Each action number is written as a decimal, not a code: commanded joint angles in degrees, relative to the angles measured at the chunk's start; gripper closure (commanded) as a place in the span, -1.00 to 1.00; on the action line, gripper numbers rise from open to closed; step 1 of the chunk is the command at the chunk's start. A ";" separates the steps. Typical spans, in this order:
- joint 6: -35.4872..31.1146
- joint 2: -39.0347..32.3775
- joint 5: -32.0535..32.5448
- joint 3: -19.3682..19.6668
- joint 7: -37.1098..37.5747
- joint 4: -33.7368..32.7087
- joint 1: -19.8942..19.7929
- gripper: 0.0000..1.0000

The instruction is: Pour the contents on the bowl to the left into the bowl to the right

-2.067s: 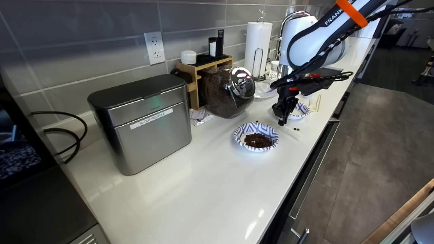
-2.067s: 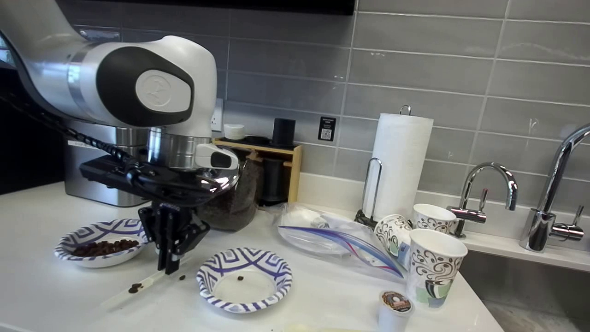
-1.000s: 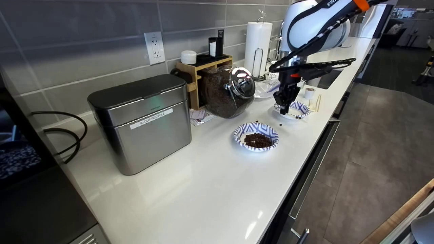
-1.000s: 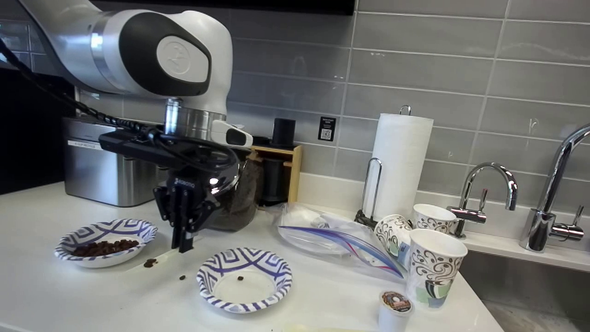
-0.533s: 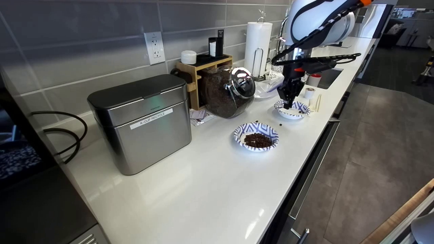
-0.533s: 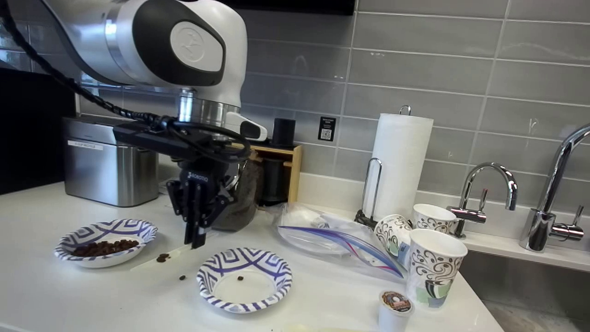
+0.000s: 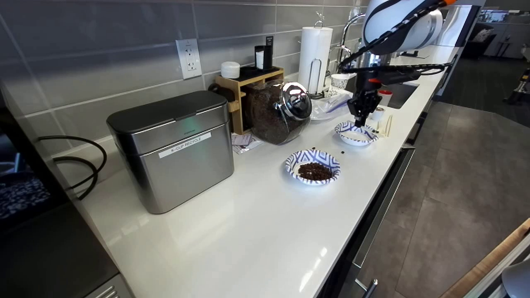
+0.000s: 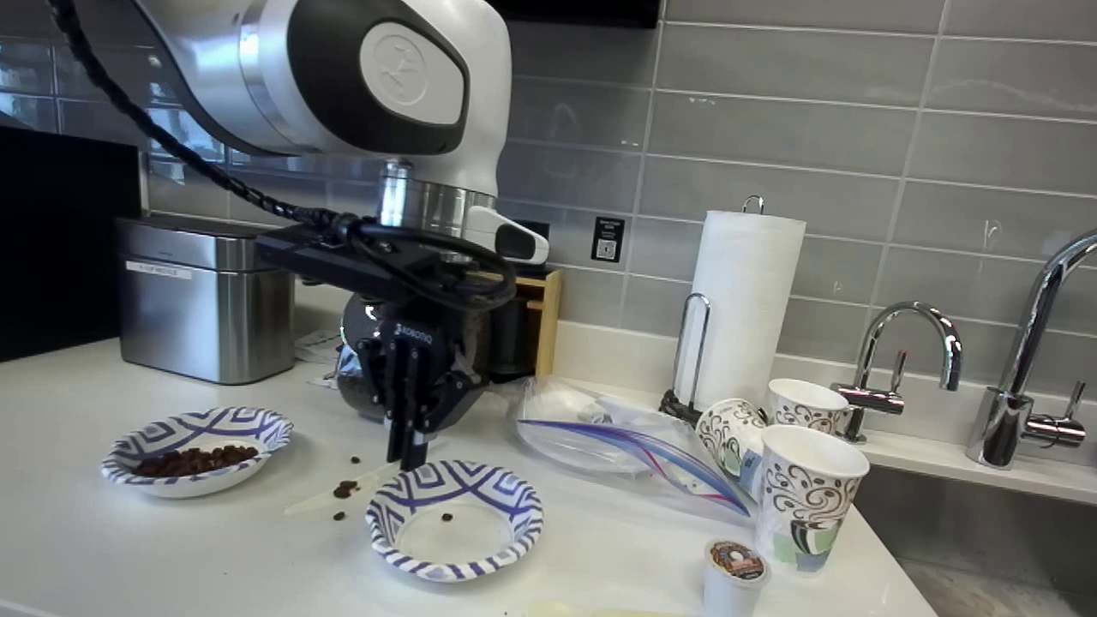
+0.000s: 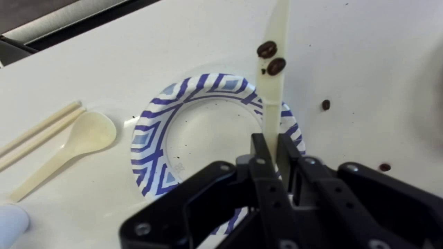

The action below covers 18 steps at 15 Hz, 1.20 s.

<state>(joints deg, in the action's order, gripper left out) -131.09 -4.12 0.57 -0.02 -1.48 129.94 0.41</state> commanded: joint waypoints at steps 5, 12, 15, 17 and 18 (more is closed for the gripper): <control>1.87 -0.80 -2.71 1.30 1.94 -2.32 -1.68 0.94; 0.48 -1.03 -3.24 2.43 6.92 -2.70 -2.40 0.94; 0.11 -1.17 -3.20 3.03 9.26 -3.03 -2.83 0.94; -0.47 -1.12 -3.41 3.42 10.22 -3.12 -3.18 0.94; -1.27 -1.01 -3.06 3.67 11.40 -3.00 -3.32 0.94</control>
<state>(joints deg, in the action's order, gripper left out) -131.16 -4.64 -1.77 3.22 7.43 127.42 -2.49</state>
